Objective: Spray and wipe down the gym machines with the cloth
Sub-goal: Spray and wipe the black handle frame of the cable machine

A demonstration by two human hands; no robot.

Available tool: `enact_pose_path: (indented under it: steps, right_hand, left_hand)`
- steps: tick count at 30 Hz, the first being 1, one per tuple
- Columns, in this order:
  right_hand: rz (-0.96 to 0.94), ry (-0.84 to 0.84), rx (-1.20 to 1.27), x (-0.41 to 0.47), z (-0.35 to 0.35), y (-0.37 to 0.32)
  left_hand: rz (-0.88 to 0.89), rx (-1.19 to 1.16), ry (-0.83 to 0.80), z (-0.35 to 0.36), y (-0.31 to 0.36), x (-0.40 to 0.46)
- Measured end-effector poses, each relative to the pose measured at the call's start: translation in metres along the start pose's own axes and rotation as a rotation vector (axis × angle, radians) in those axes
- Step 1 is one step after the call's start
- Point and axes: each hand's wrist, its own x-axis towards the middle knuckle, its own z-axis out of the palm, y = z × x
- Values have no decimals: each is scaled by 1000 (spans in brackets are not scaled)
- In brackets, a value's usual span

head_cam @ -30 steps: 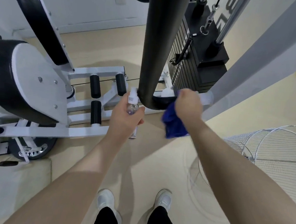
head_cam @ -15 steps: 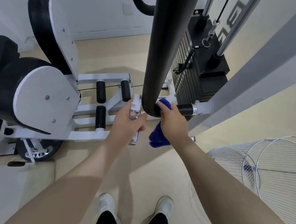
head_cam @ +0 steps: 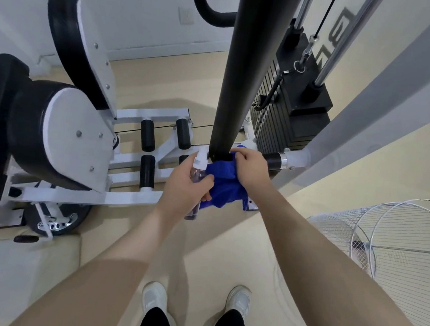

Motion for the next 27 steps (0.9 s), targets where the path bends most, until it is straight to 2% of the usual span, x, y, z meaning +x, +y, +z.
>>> enact_pose_path:
  steps: [3, 8, 9, 13, 14, 16, 18, 19, 20, 22, 24, 25, 27]
  right_hand:
    - [112, -59, 424, -9, -8, -11]
    - [50, -76, 840, -23, -29, -32]
    - [30, -81, 803, -27, -30, -30]
    - [-79, -86, 104, -30, -6, -9]
    - [-49, -81, 60, -32, -2, -9]
    - [-17, -22, 142, -33, 0, -18]
    - [-21, 118, 326, -41, -4, -27]
    - [-31, 186, 340, -47, -5, -29]
    - [-45, 217, 283, -57, -5, -32]
    - [-102, 162, 73, -73, 5, -32]
    - [-251, 104, -145, -86, 16, -44]
    - [-402, 125, -310, -88, 18, -52]
    - [-748, 327, -740, -79, 17, -71]
  left_hand:
    - [-2, -92, -53, -5, 2, 0]
    - [-6, -194, -41, -9, 13, -8]
    - [-5, -199, -40, -9, 14, -8]
    - [10, -146, -40, -8, 14, -11]
    - [6, -155, -41, -8, 14, -13]
    - [1, -202, -42, -10, 14, -16]
    - [-3, -228, -30, -13, 14, -17]
    - [-5, -227, -16, -15, 15, -16]
    - [-7, -213, -4, -18, 16, -17]
    - [-12, -143, 26, -24, 16, -18]
    - [-32, -85, 70, -35, 13, -20]
    - [-32, -96, 98, -41, 11, -21]
    - [1, -125, 143, -54, 9, -22]
